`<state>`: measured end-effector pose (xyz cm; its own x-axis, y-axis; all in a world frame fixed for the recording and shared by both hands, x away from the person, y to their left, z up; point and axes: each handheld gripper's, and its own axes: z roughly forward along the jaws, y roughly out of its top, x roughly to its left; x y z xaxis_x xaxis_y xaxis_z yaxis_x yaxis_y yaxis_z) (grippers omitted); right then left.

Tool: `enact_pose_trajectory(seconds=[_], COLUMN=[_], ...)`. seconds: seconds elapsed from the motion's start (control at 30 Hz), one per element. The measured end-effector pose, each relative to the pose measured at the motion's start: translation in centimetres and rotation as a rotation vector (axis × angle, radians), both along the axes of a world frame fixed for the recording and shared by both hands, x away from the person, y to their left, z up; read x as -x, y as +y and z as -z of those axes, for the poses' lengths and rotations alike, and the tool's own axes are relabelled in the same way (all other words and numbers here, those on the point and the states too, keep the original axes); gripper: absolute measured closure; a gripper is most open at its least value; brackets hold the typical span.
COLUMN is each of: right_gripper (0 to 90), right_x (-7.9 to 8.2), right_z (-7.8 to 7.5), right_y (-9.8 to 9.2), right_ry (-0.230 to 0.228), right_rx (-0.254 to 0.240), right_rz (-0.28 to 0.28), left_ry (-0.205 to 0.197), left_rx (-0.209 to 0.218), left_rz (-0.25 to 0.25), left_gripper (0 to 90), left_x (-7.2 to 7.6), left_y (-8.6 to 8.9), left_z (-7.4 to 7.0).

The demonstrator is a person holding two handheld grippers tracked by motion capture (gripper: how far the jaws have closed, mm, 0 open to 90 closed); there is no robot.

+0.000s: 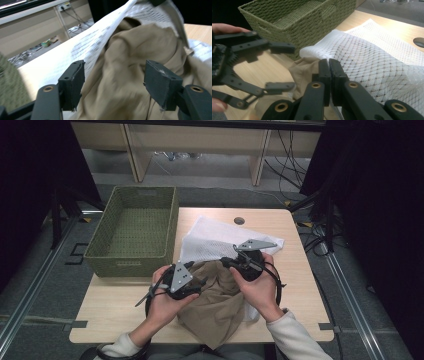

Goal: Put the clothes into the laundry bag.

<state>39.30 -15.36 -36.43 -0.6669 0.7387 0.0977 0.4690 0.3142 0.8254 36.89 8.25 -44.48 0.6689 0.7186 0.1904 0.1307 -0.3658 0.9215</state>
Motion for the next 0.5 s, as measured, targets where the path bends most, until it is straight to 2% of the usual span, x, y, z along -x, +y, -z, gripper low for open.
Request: enact_pose_trajectory(seconds=[0.03, 0.1, 0.23, 0.27, 0.37, 0.43, 0.47, 0.5], right_gripper=[90.0, 90.0, 90.0, 90.0, 90.0, 90.0, 90.0, 90.0], right_x=[0.2, 0.1, 0.1, 0.1, 0.1, 0.0, 0.0, 0.0], right_z=[-0.1, 0.0, 0.0, 0.0, 0.0, 0.1, 0.2, 0.2], right_y=[0.1, 0.1, 0.1, 0.1, 0.2, 0.2, 0.2, 0.2], right_ry=[0.028, 0.023, 0.014, 0.023, 0.029, 0.034, 0.03, 0.031], right_rx=[-0.005, -0.013, 0.008, 0.001, 0.0, -0.001, 0.003, 0.004], right_rz=[0.021, 0.01, 0.009, 0.011, 0.012, 0.012, 0.008, 0.014], left_ry=[0.012, 0.049, 0.143, 0.145, 0.188, 0.205, 0.214, 0.219], left_rx=[-0.006, -0.008, 0.01, -0.006, -0.011, -0.024, -0.054, -0.044], left_rz=[-0.003, -0.001, 0.001, 0.001, 0.004, 0.006, 0.014, 0.02], left_gripper=[31.2, 29.4, 27.1, 27.0, 26.6, 28.9, 30.9, 35.9], left_x=[0.0, -0.5, -1.7, -2.0, -3.0, -3.3, -3.5, -3.5], left_y=[0.4, 0.9, 1.2, 1.3, 1.0, 0.7, 0.7, 0.6], left_z=[0.2, 0.8, 2.3, 2.6, 3.5, 4.1, 4.2, 4.5])
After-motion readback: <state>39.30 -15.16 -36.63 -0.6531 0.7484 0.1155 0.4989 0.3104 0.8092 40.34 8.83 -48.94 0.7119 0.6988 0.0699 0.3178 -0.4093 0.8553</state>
